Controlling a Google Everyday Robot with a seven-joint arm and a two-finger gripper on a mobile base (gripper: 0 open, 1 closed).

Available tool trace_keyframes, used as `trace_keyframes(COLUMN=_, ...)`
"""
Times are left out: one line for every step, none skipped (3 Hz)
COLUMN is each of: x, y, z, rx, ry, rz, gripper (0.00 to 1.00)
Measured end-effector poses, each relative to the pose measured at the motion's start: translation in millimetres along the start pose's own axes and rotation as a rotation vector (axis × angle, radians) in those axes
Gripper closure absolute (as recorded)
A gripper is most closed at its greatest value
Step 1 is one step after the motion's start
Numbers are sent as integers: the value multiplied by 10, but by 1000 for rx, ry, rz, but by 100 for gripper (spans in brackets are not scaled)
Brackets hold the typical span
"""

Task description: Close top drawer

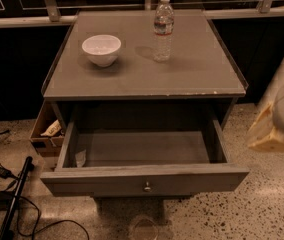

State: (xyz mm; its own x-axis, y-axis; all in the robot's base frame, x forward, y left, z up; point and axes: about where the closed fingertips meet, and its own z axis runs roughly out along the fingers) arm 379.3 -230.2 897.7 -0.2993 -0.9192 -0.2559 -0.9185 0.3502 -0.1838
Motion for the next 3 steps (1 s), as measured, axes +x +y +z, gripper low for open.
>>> trace_keyframes(x=353, y=361, z=563, rx=-77, ry=-43, rz=47, gripper=100)
trace_keyframes(x=424, y=474, z=669, rx=-101, ry=-32, rz=54, gripper=100)
trace_keyframes(x=542, y=488, z=821, rx=-111, ry=-17, rz=58, gripper=100)
